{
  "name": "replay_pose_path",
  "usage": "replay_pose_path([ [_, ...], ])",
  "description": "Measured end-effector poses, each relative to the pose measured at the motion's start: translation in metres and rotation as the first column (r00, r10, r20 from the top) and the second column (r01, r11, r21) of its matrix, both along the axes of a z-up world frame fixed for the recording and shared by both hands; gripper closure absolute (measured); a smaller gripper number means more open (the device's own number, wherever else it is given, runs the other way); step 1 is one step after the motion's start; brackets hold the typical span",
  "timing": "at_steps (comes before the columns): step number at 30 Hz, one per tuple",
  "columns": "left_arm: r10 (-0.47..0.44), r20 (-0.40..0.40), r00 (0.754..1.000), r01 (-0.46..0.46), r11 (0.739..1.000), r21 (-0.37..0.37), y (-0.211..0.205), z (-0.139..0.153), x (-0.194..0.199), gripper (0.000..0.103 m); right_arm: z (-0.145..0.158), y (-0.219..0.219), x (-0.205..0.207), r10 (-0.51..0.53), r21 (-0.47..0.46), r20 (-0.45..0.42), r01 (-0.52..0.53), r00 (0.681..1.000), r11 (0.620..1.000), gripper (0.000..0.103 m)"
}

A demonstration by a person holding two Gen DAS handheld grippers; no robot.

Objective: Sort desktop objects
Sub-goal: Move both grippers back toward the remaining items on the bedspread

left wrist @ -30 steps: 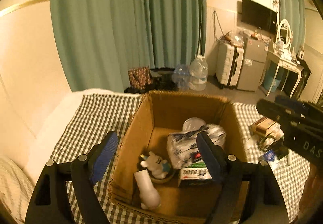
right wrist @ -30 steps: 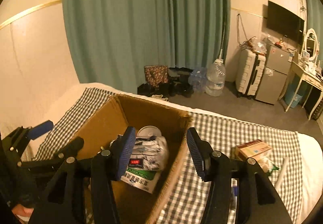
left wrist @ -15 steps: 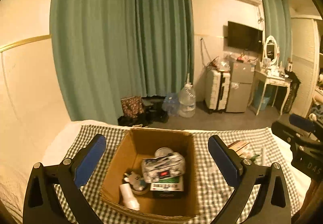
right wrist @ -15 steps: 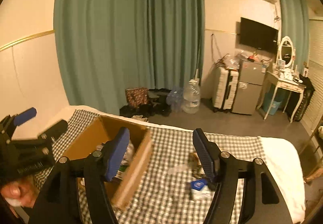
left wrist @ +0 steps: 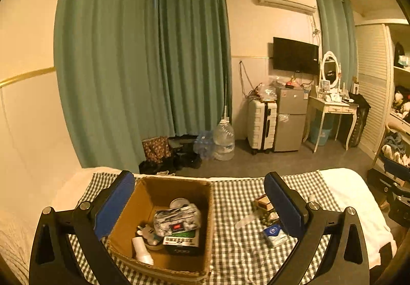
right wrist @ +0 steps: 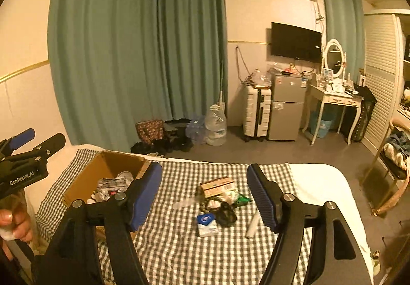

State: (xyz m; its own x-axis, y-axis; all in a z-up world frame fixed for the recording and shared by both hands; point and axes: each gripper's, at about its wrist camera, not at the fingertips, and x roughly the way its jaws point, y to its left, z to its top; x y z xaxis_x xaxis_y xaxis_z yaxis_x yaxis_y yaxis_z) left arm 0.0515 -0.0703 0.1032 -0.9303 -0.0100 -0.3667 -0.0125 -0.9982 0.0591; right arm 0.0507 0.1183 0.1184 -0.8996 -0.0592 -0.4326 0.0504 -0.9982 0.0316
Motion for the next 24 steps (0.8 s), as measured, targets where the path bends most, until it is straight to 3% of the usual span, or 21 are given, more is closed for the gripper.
replay_pose_path([
  [14, -0.072, -0.039, 0.997, 0.072, 0.997, -0.011, 0.054, 0.000, 0.033, 0.000, 0.011, 0.064, 0.056, -0.062, 0.003, -0.059, 0.063, 0.996, 0.998, 0.029],
  [24, -0.091, 0.033, 0.995, 0.089, 0.995, 0.051, 0.081, -0.022, 0.009, 0.000, -0.006, 0.089, 0.061, -0.079, 0.037, -0.023, 0.079, 0.997, 0.996, 0.029],
])
